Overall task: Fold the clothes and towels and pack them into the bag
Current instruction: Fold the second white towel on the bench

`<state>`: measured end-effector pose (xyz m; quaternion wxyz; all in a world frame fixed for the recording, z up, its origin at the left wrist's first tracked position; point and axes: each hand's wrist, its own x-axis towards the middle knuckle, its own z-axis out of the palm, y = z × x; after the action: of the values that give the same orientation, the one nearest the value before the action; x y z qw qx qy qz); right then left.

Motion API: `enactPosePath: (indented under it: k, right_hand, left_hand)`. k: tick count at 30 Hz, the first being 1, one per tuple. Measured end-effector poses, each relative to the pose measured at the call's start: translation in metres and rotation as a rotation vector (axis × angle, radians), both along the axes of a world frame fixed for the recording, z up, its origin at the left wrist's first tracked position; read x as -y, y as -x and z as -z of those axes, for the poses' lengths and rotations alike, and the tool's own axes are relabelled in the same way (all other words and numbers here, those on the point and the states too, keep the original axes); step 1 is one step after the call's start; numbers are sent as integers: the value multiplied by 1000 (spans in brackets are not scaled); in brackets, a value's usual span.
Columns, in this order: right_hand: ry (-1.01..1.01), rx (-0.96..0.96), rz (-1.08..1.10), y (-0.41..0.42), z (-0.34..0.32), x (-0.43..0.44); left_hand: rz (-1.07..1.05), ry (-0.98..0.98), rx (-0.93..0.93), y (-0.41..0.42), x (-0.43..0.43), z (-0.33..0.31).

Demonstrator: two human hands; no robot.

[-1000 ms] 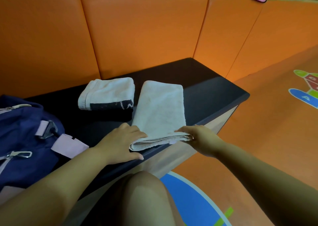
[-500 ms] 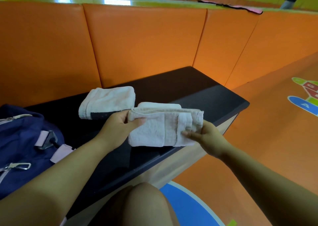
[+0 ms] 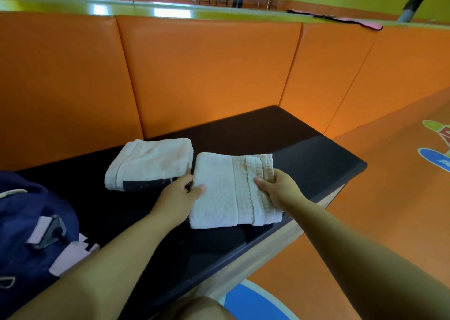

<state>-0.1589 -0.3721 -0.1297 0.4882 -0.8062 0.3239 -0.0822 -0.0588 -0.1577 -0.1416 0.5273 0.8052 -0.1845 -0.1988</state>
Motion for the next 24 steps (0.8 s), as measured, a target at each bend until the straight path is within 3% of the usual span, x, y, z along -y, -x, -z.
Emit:
enactPosePath:
  k: [4, 6, 9, 11, 13, 15, 17, 24]
  right_hand:
    - [262, -201, 43, -6, 4, 0]
    - [443, -195, 55, -4, 7, -5]
    - [802, 11, -55, 8, 9, -13]
    - [937, 204, -254, 21, 9, -14]
    - [910, 151, -502, 33, 10, -16]
    - [862, -64, -670, 43, 14, -19]
    - [820, -134, -683, 49, 19, -19]
    - [832, -86, -610, 51, 3, -29]
  left_hand:
    - [-69, -238, 255, 3, 6, 5]
    - [-61, -282, 460, 8, 5, 11]
    - [71, -226, 724, 12, -5, 13]
    - [232, -203, 780, 10, -12, 13]
    - [398, -248, 696, 12, -18, 11]
    - [493, -347, 636, 15, -23, 16]
    - [490, -393, 640, 20, -24, 21]
    - [333, -405, 631, 35, -29, 5]
